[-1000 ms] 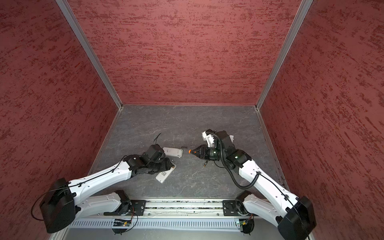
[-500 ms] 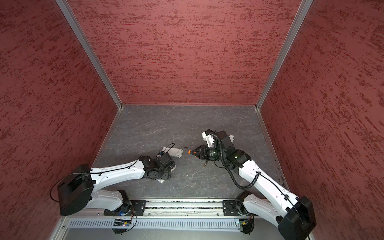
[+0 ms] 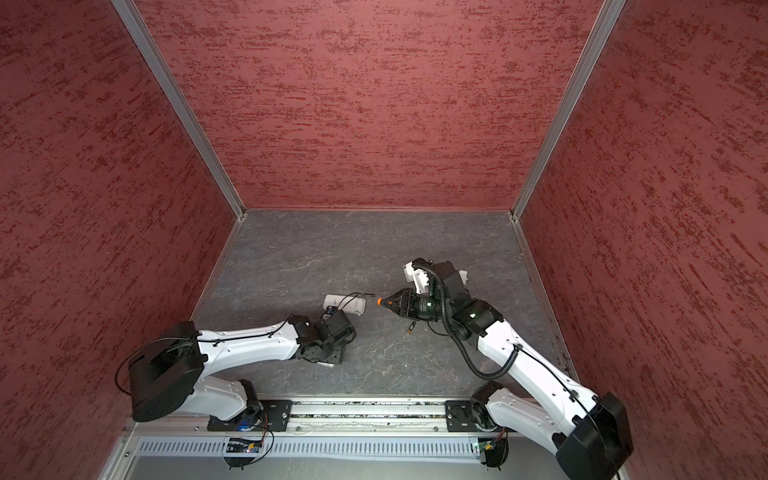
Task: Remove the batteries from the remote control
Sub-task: 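Move the left gripper down onto the open white remote and grasp it, then insert the screwdriver tip beside the top battery with the right gripper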
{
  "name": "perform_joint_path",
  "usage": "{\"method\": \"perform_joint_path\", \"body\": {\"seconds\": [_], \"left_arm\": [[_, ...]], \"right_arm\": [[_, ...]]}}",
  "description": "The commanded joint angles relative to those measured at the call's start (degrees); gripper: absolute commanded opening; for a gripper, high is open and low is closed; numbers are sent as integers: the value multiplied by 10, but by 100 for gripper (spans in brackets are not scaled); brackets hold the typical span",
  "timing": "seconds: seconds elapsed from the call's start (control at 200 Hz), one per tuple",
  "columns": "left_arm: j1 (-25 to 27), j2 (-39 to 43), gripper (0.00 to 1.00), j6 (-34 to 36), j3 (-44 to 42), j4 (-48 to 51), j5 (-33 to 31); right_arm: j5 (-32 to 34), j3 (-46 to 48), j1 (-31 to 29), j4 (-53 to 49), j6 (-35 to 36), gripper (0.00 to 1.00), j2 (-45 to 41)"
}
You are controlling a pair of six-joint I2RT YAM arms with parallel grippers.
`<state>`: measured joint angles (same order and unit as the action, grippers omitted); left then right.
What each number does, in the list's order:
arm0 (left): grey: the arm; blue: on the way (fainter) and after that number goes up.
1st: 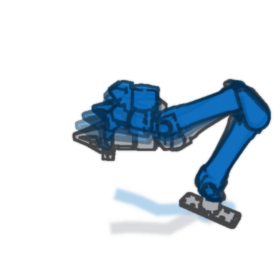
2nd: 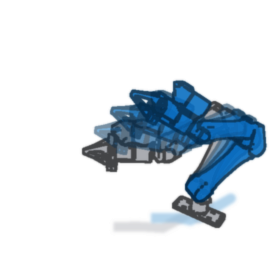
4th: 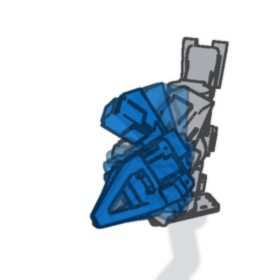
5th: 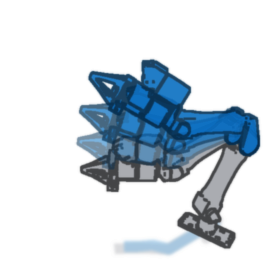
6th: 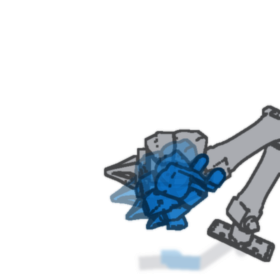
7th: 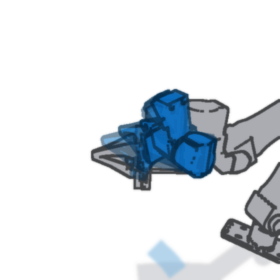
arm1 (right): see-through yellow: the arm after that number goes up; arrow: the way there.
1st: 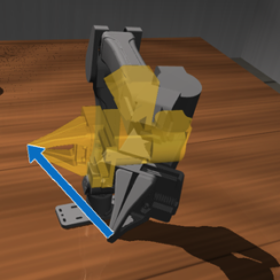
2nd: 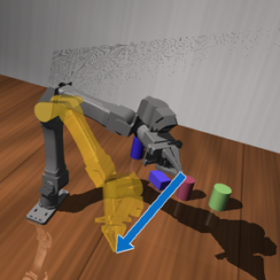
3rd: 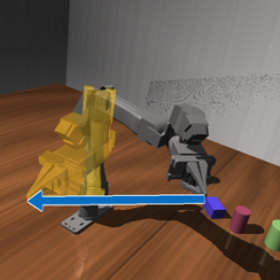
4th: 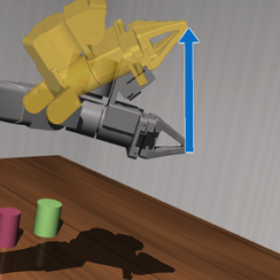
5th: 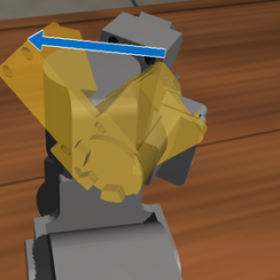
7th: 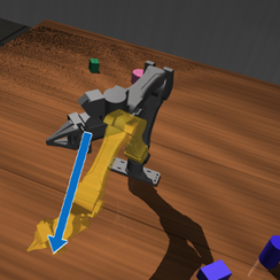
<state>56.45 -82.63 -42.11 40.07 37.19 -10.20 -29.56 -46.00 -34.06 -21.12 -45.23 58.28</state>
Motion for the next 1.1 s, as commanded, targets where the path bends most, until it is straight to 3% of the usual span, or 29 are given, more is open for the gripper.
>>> {"method": "perform_joint_path", "body": {"seconds": [0.0,0.115,0.23,0.566,0.857,1.092], "left_arm": [[10,-19,54,12,-17,-27,18],[18,-18,42,28,-24,-56,25],[29,-14,37,58,-25,-88,37],[76,-49,37,116,19,-128,63],[84,-97,39,137,42,-134,63],[84,-121,51,136,49,-125,71]], "right_arm": [[26,1,-4,12,-18,0,-13],[43,-5,-3,-7,-21,0,-10],[69,-20,-3,-47,-18,0,-9],[88,-21,19,-79,-15,0,-5],[79,-4,26,-175,-18,0,-18],[81,12,25,-240,-46,0,-38]]}}
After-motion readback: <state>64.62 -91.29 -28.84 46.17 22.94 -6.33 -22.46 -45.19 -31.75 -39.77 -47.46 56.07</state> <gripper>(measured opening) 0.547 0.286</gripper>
